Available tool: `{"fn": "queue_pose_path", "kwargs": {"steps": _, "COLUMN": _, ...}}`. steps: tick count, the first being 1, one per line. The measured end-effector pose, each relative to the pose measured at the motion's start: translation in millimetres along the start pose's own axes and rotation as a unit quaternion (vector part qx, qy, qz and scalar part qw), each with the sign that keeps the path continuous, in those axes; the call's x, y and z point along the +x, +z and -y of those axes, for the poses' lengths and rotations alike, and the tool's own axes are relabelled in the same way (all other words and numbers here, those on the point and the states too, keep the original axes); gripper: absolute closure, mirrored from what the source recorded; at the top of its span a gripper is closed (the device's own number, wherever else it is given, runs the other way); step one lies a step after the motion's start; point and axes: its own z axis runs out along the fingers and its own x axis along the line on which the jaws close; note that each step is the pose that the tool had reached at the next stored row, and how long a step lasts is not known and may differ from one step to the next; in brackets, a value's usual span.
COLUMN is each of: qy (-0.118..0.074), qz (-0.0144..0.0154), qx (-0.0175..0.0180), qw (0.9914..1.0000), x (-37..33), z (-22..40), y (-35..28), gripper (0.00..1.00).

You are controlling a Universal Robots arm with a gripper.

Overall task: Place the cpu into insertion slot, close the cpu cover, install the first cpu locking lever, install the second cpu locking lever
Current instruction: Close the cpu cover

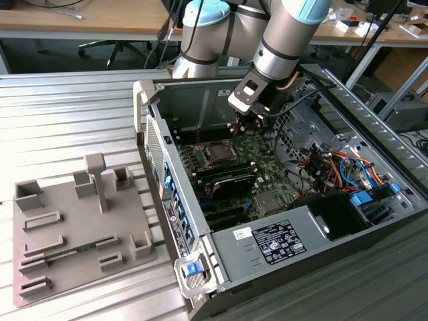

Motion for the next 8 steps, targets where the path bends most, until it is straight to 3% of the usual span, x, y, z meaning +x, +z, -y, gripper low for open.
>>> {"fn": "queue_pose_path", "kwargs": {"steps": 2, "qy": 0.000, "qz": 0.0000, "qx": 0.0000, "qw": 1.00000, "x": 0.0, "z": 1.7, "y": 0.5, "gripper": 0.89}}
{"fn": "queue_pose_path", "kwargs": {"steps": 5, "qy": -0.001, "qz": 0.0001, "qx": 0.0001, "qw": 1.00000, "x": 0.1, "z": 9.9, "y": 3.4, "gripper": 0.89}}
{"fn": "queue_pose_path", "kwargs": {"steps": 8, "qy": -0.012, "qz": 0.0006, "qx": 0.0008, "qw": 0.99992, "x": -0.1, "z": 13.8, "y": 6.3, "gripper": 0.89}}
